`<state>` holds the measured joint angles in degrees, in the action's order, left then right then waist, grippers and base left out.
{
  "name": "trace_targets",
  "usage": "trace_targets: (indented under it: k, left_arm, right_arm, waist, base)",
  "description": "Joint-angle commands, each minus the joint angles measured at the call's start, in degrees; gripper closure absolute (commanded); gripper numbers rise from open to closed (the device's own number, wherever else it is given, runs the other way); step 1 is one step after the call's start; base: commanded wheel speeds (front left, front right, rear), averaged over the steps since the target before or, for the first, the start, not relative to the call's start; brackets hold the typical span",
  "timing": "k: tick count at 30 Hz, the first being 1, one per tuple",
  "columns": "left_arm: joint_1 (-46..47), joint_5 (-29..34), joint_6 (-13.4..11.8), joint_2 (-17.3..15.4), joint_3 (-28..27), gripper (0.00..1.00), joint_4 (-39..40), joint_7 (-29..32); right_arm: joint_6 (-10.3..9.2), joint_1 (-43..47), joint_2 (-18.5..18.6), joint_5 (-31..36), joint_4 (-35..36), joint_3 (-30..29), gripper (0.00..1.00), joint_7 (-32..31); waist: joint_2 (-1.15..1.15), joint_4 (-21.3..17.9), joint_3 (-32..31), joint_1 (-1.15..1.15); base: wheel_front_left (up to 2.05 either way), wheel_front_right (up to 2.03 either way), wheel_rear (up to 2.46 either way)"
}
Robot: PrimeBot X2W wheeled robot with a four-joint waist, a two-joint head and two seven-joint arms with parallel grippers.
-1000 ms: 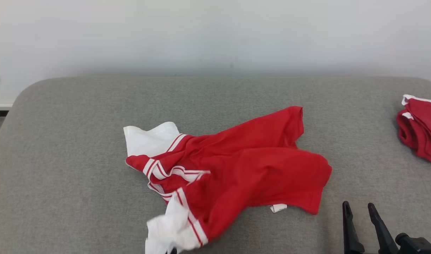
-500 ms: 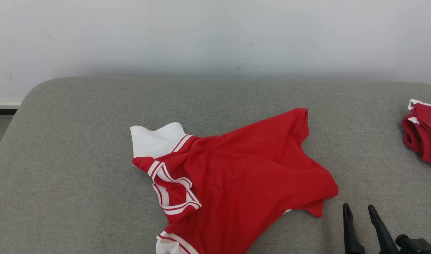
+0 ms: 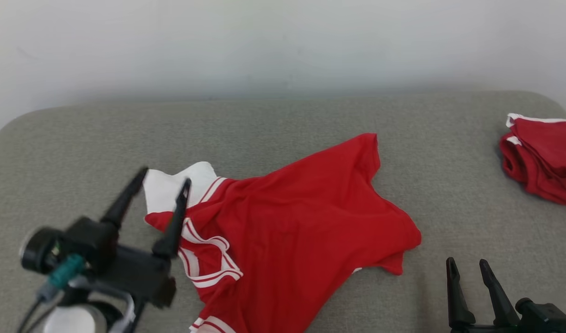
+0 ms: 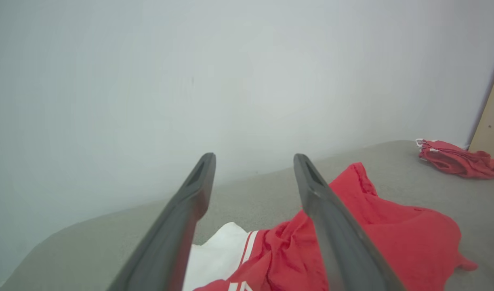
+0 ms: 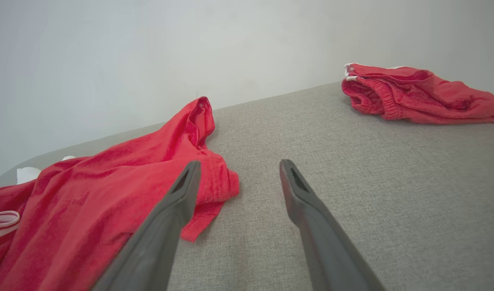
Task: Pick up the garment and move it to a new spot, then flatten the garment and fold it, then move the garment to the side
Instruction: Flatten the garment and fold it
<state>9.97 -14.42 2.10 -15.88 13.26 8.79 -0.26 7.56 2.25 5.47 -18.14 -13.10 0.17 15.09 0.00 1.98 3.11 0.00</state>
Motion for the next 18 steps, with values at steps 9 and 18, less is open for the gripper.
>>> trace_targets:
  k: [9, 18]
  left_arm:
    - [16.55, -3.5, 1.32, -5.09, -6.21, 0.0, -8.17, 5.47]
    - [20.91, -4.77, 2.34, -9.36, -8.0, 0.0, -18.87, 9.93]
  right_arm:
    - [-0.13, -3.17, -0.71, -0.56, -0.38, -0.64, 0.0, 0.09]
    - [-0.13, -4.79, -1.44, -0.62, -0.97, -0.81, 0.0, 0.09]
  waist:
    - [0.0, -7.78, 6.01, 0.0]
    - [0.0, -10.61, 8.86, 0.0]
  base:
    - [0.0, 0.0, 0.0]
    - [0.0, 0.0, 0.0]
